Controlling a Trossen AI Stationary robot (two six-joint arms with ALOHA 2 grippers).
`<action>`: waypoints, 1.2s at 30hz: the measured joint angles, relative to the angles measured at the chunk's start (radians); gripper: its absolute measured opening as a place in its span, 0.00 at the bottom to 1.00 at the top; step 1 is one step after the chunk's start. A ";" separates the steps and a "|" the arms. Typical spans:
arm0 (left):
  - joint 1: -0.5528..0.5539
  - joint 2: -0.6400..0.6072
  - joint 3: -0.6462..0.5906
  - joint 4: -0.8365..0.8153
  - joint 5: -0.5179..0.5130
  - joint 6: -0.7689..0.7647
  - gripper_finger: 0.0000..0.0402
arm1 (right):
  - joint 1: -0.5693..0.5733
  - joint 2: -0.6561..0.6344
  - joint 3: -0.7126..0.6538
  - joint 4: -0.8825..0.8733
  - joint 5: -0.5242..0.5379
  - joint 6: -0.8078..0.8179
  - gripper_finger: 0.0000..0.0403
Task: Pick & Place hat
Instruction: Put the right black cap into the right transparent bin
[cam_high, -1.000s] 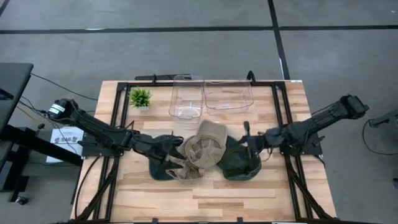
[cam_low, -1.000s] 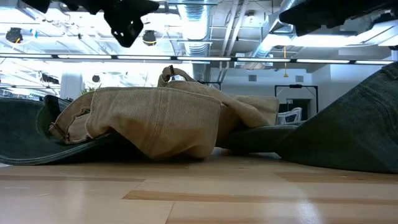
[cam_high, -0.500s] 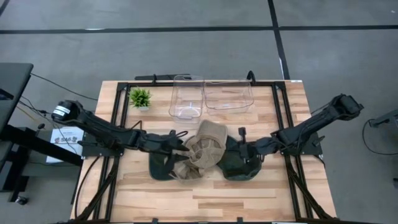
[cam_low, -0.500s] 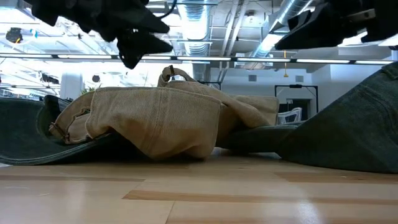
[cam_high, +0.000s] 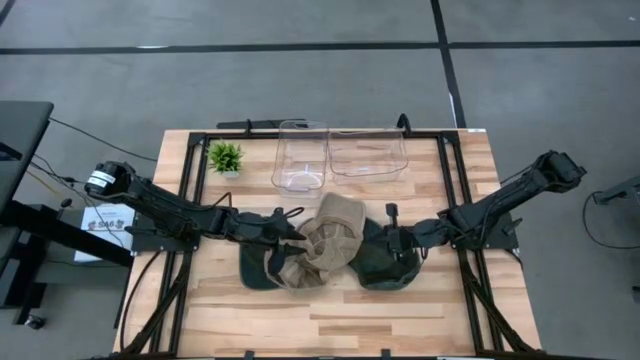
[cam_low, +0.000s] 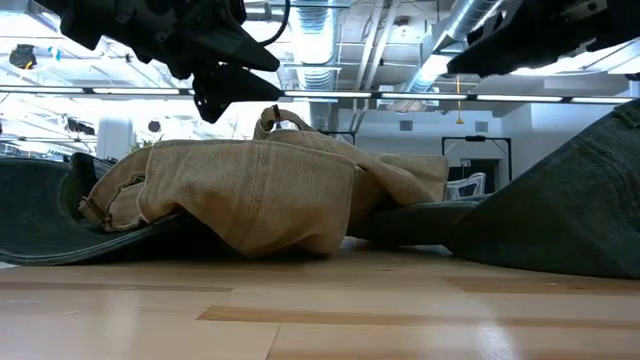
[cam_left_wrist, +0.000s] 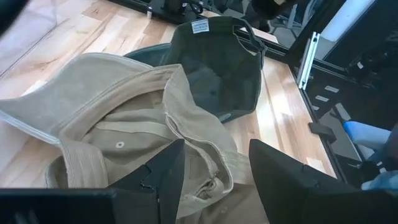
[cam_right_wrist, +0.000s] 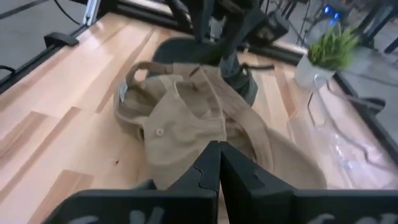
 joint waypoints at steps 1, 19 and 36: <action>0.000 0.000 0.002 -0.001 0.000 0.002 0.44 | 0.000 0.000 0.000 -0.017 0.001 0.006 0.00; 0.011 0.000 0.049 0.001 0.000 0.058 0.44 | -0.059 0.000 0.000 -0.166 0.217 0.182 0.00; 0.034 0.000 0.050 0.000 -0.001 0.054 0.44 | -0.126 -0.061 0.000 -0.478 0.208 0.367 0.00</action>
